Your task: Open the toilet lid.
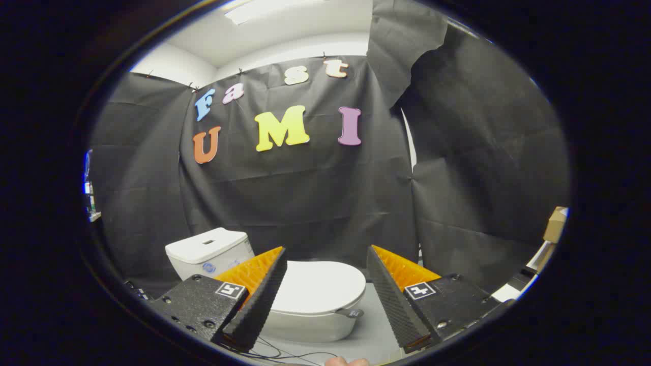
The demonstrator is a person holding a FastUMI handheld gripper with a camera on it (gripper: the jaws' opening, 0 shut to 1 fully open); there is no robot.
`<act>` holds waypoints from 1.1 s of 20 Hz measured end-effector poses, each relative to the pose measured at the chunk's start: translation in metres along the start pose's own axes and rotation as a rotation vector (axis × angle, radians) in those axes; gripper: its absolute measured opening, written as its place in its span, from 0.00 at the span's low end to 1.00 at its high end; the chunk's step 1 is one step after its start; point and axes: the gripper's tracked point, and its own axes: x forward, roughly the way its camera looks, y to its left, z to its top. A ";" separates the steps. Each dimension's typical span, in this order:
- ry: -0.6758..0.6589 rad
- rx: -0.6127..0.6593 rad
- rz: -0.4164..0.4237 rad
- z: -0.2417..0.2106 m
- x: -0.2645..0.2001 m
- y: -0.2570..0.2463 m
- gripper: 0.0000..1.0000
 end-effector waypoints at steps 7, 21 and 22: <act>0.008 -0.001 -0.016 -0.003 0.001 -0.006 0.99; 0.006 -0.014 -0.035 -0.008 0.003 -0.009 0.99; 0.009 -0.013 -0.037 -0.010 0.004 -0.009 0.99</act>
